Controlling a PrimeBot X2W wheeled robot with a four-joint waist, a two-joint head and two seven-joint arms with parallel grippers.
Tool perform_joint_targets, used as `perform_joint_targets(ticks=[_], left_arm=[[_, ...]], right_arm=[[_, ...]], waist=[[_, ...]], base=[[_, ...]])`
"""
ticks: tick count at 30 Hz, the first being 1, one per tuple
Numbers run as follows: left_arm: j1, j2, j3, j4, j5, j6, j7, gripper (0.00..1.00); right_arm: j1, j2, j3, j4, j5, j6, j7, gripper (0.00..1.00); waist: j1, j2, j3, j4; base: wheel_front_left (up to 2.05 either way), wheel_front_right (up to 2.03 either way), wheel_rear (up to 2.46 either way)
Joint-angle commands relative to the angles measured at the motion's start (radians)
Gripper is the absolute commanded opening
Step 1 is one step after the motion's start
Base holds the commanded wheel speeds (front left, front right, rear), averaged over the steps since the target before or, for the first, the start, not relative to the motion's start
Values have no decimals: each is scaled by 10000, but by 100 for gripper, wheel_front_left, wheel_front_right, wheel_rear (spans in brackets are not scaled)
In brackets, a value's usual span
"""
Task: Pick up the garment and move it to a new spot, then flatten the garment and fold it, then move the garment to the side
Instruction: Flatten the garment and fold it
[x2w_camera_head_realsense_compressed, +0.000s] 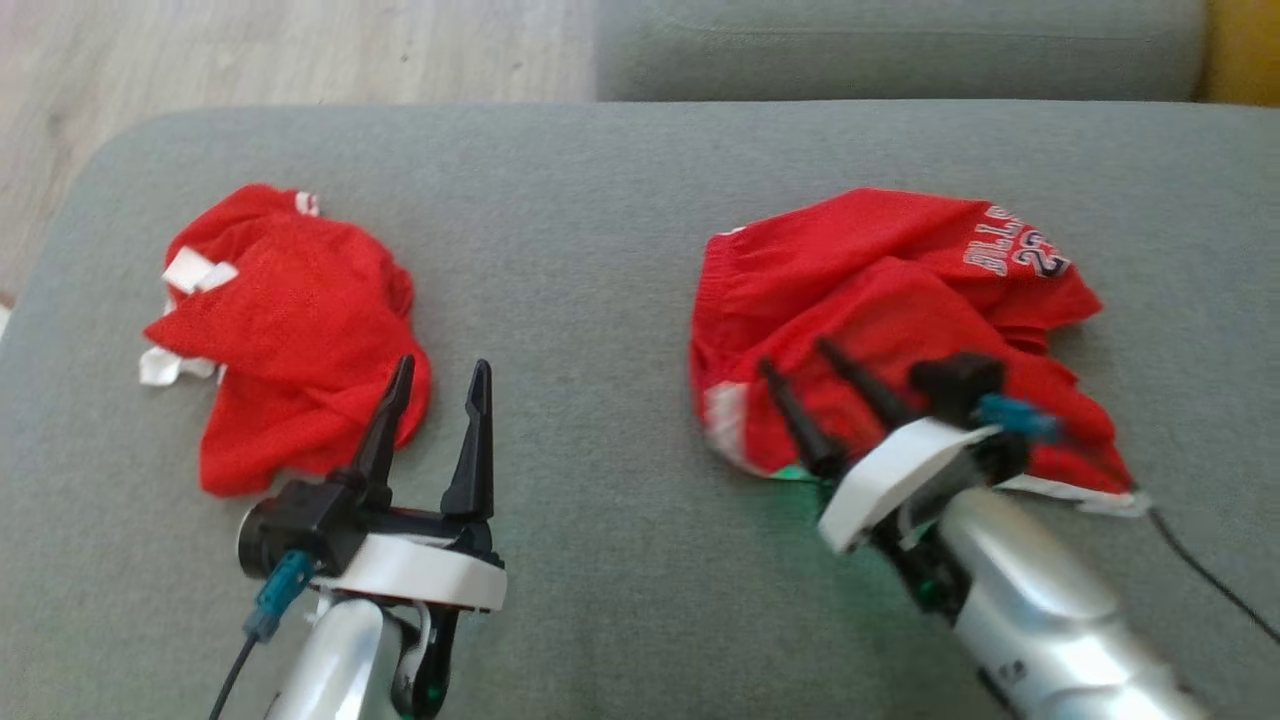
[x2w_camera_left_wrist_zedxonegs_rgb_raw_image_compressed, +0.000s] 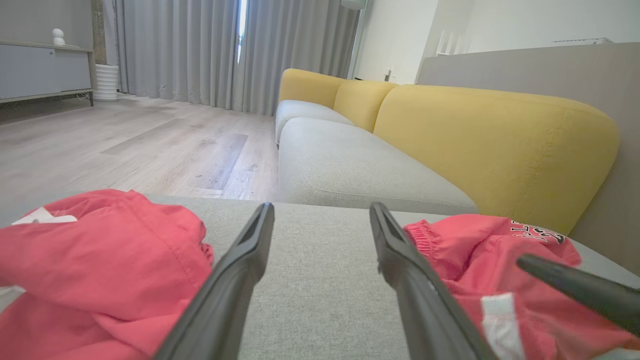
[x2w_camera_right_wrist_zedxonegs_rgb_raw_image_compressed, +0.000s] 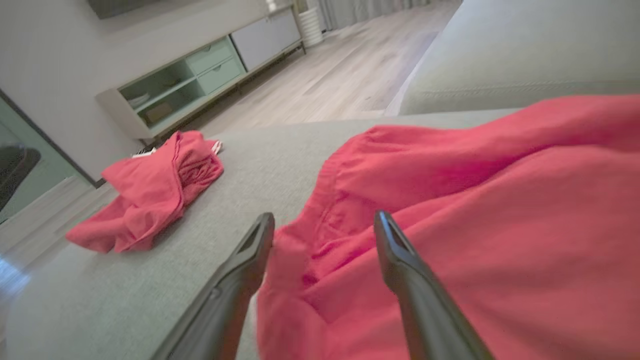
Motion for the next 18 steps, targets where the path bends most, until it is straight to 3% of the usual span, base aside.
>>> perform_joint_targets(ticks=[1,9,13,18], left_arm=[[-176,35,409,-373,70,45,-95,100],[66,35,603,-584,67,49,-95,100],[119,35,641,-672,59,27,-95,100],[130,35,645,-689,81,-19,-95,100]], right_arm=[[-150,-100,-194,-320,-91,-7,-182,100],[870,-588,-3474,-1272,-1666,-7,-594,100],[1882,-162,-5536,-2417,-3059,-7,-625,100],[3298,708,-7135,-3886,-4701,-7,-629,100]], waist=[[1,0,-128,-192],[1,0,-348,-884],[1,0,-325,-1189],[1,0,-317,-1438]], base=[[0,0,0],[0,0,0],[0,0,0],[0,0,0]])
